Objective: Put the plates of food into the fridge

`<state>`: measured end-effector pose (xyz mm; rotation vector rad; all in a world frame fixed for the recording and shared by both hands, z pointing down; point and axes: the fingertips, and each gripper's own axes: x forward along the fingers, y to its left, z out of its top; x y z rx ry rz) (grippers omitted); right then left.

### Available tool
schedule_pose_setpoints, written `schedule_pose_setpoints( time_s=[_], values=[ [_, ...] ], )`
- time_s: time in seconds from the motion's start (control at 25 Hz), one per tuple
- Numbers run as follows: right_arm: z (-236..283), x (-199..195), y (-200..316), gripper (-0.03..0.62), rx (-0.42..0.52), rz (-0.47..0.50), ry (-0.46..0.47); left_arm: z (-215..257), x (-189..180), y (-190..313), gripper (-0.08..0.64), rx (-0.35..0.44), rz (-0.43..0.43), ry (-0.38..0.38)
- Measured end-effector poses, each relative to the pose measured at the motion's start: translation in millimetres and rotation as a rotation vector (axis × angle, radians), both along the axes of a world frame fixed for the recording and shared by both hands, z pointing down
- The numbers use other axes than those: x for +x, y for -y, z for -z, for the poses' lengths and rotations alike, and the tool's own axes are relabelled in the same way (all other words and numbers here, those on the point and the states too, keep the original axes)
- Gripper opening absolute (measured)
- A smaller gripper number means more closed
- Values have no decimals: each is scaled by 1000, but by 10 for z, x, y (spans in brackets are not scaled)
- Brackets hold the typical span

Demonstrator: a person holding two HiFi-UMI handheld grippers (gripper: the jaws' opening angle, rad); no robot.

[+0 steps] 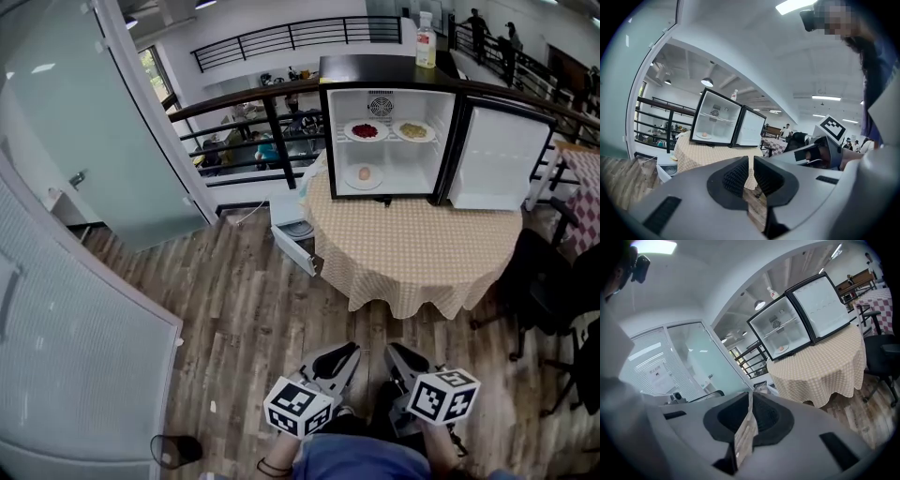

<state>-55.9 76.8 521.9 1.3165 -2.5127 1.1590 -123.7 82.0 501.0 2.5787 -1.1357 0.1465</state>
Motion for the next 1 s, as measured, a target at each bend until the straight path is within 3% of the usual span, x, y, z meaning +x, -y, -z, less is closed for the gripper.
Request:
schedule_pose_setpoints(
  time_s=[0.4,1.0],
  values=[
    [44,-47,-260,40,44,7,-41,84,14,-223,31,33,-28,-36],
    [-28,-31,-485,38,51,2,-55,86,144,-430,31,46,-80,-28]
  ],
)
